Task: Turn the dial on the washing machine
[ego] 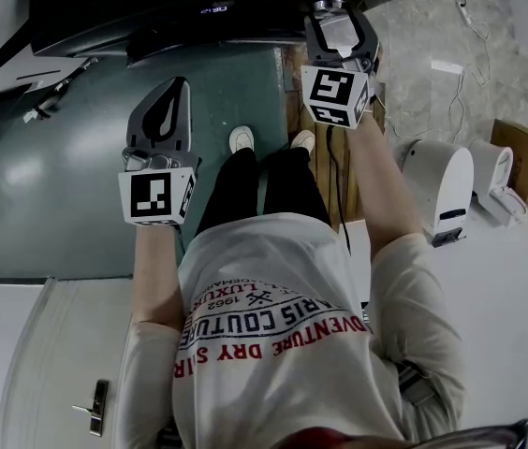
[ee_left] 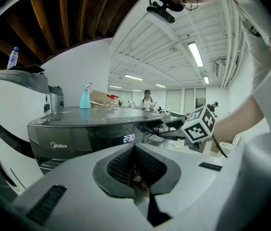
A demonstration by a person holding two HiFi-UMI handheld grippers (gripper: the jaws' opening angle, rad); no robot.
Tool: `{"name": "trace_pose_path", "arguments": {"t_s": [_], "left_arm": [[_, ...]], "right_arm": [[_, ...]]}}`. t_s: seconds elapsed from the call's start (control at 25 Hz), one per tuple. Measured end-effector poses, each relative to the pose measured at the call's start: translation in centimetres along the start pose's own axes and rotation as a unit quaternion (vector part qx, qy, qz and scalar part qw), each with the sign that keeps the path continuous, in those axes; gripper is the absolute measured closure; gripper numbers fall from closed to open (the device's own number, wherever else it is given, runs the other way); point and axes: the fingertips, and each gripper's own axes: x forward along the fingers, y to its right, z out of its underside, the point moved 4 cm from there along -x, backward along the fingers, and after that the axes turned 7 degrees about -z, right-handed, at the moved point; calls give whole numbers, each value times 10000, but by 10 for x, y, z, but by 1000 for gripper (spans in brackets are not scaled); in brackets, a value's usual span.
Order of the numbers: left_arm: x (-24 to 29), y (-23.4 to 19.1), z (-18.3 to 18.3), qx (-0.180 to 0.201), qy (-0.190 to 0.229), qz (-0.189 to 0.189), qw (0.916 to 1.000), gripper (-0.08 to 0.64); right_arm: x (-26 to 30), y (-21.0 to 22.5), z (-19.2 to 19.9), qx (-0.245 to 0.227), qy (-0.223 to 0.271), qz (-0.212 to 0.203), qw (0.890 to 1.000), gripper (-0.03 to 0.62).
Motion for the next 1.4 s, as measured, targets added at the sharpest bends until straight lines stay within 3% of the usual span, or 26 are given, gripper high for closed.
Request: {"name": "trace_pose_path", "arguments": {"t_s": [0.16, 0.24, 0.36, 0.56, 0.92, 1.04, 1.24, 1.4], "left_arm": [[-5, -1, 0, 49, 10, -33, 10000, 545], [-7, 0, -1, 79, 20, -30, 10000, 545], [-9, -3, -4, 141, 50, -59, 9999, 545], [-10, 1, -16, 114, 196, -79, 9997, 545], [-28, 7, -65, 251, 585, -20, 9980, 545], [-41, 12, -82, 399, 741, 33, 9964, 545], [-67, 17, -116, 594, 927, 110, 9939, 545], [-89, 22, -141, 567, 1077, 229, 9923, 545]], "right_arm": [[-1, 7, -4, 996, 19, -217, 9948, 318], [-2, 9, -2, 1210, 16, -270, 9923, 318], [0, 7, -2, 1208, 45, -325, 9921, 316], [-22, 8, -20, 677, 308, -210, 9970, 322], [-100, -5, -69, 1055, 904, -996, 9853, 328], [-129, 1, -90, 1275, 1214, -944, 9798, 427], [-167, 11, -113, 1546, 1361, -734, 9758, 527], [-193, 8, -125, 1609, 1557, -870, 9707, 549]]}}
